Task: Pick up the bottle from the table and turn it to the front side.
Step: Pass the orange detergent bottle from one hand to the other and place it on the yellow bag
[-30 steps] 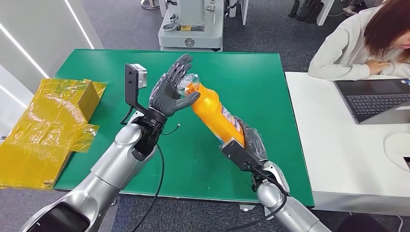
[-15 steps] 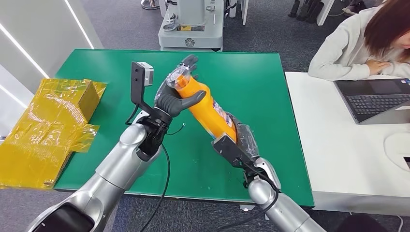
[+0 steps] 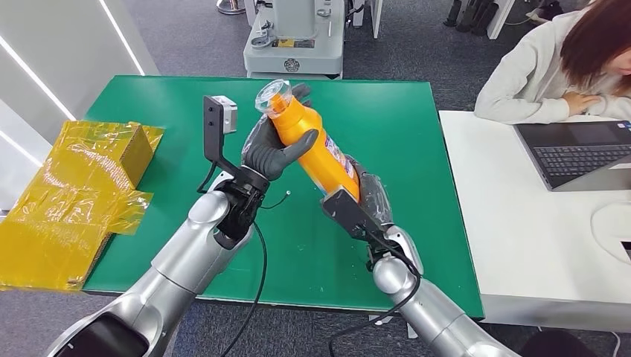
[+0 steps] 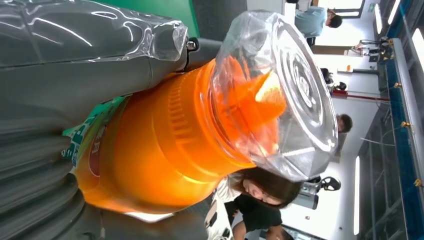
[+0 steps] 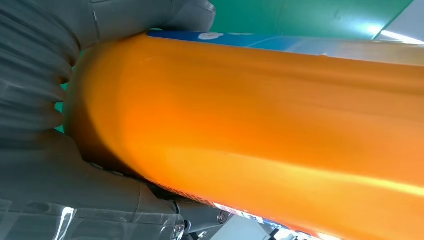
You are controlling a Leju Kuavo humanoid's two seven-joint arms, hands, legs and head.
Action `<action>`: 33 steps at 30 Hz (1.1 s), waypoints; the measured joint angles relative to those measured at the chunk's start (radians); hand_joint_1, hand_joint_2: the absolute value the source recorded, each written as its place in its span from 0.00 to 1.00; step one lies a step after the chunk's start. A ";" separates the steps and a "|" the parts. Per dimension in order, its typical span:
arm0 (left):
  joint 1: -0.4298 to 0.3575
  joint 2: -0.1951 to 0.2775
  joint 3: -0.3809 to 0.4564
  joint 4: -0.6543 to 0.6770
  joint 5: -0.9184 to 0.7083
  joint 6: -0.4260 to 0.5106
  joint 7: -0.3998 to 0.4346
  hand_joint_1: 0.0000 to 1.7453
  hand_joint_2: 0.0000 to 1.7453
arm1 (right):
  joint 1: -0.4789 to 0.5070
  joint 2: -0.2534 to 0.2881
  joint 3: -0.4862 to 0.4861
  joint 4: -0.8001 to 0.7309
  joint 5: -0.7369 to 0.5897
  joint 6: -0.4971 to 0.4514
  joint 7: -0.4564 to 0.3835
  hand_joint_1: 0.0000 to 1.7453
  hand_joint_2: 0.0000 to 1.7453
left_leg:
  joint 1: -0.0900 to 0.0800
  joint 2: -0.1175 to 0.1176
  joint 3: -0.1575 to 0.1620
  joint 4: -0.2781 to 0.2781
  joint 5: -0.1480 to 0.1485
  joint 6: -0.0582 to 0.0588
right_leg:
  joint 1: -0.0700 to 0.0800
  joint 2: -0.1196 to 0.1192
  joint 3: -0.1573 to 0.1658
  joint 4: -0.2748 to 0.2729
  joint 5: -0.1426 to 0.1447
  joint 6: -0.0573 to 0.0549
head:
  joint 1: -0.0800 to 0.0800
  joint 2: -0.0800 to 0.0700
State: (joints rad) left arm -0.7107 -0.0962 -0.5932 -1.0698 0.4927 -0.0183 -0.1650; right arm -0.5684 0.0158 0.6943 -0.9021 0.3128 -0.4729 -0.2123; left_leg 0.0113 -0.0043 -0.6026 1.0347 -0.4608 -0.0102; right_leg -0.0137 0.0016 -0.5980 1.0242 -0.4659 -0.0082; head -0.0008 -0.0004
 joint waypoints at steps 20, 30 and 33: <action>0.029 0.023 0.000 -0.023 -0.139 0.017 -0.084 1.00 1.00 | 0.015 0.005 -0.012 -0.017 -0.087 0.007 0.015 0.00 1.00 | 0.000 0.000 0.000 0.000 0.000 0.000 | 0.000 0.000 0.000 0.000 0.000 0.000 | 0.000 0.000; 0.075 0.141 0.008 -0.031 -0.468 0.062 -0.168 1.00 1.00 | 0.153 -0.110 -0.116 -0.262 -0.139 -0.005 -0.022 0.00 1.00 | 0.000 0.000 0.000 0.000 0.000 0.000 | 0.000 0.000 0.000 0.000 0.000 0.000 | 0.000 0.000; 0.110 0.175 0.023 -0.032 -0.517 0.080 -0.183 1.00 1.00 | 0.206 -0.144 -0.146 -0.348 -0.158 -0.015 -0.051 0.00 1.00 | 0.000 0.001 0.000 0.000 0.000 0.000 | 0.000 0.001 0.000 0.000 0.000 0.000 | 0.000 0.000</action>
State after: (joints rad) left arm -0.6004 0.0791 -0.5704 -1.1018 -0.0241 0.0619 -0.3480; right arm -0.3627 -0.1281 0.5482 -1.2502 0.1543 -0.4877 -0.2638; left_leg 0.0112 -0.0037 -0.6025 1.0345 -0.4612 -0.0101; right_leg -0.0138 0.0023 -0.5984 1.0239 -0.4660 -0.0081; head -0.0006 -0.0004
